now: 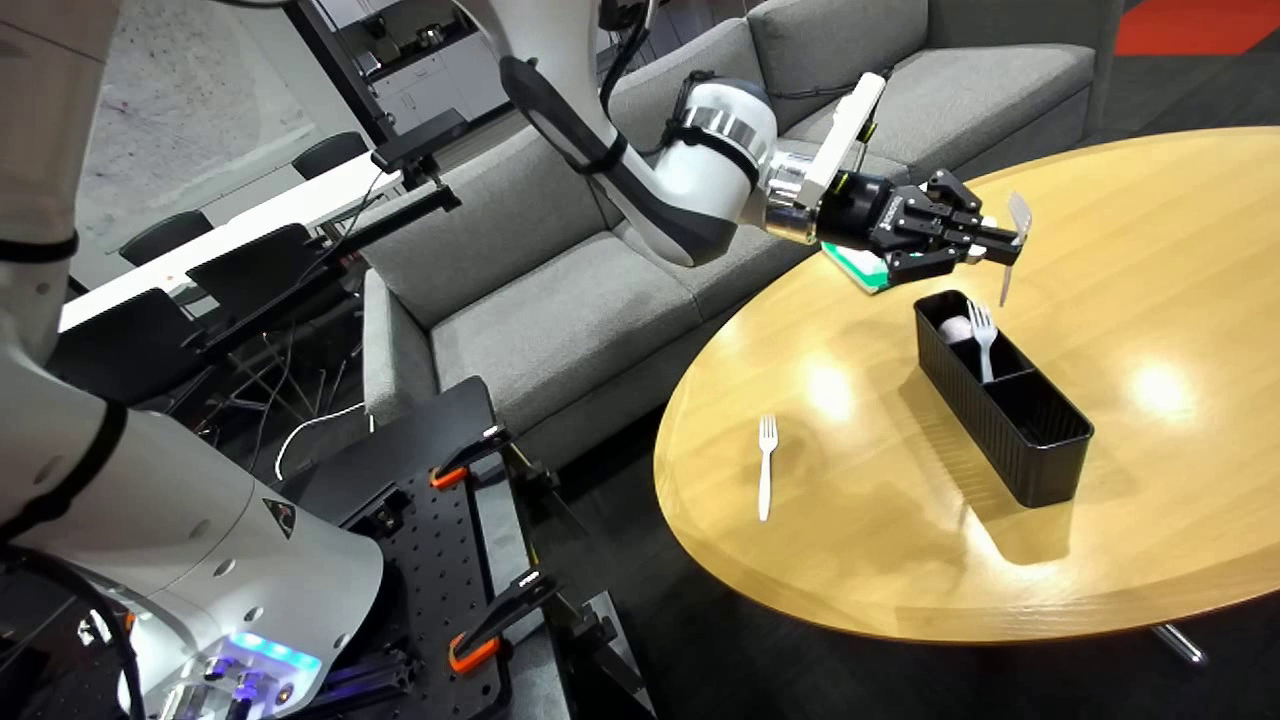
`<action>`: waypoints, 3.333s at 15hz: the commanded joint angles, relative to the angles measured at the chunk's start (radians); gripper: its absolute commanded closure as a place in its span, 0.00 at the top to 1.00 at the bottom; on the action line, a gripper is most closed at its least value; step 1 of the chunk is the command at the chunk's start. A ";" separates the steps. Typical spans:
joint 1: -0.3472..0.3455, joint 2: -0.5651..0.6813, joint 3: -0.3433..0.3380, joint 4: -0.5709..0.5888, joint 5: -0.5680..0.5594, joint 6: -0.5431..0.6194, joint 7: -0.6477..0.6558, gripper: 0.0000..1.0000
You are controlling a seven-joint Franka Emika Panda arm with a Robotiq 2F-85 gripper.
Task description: Pick up the fork to the left and put it in the utensil rack
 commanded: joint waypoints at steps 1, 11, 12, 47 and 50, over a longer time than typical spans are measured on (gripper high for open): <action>-0.038 0.045 0.046 0.046 -0.023 -0.025 -0.066 0.03; -0.065 0.145 0.070 0.139 0.021 -0.043 -0.117 0.03; -0.067 0.153 0.071 0.147 0.024 -0.041 -0.120 0.03; -0.235 -0.389 0.245 -0.156 0.602 0.204 -0.492 1.00; -0.250 -0.447 0.241 -0.201 0.715 0.262 -0.574 1.00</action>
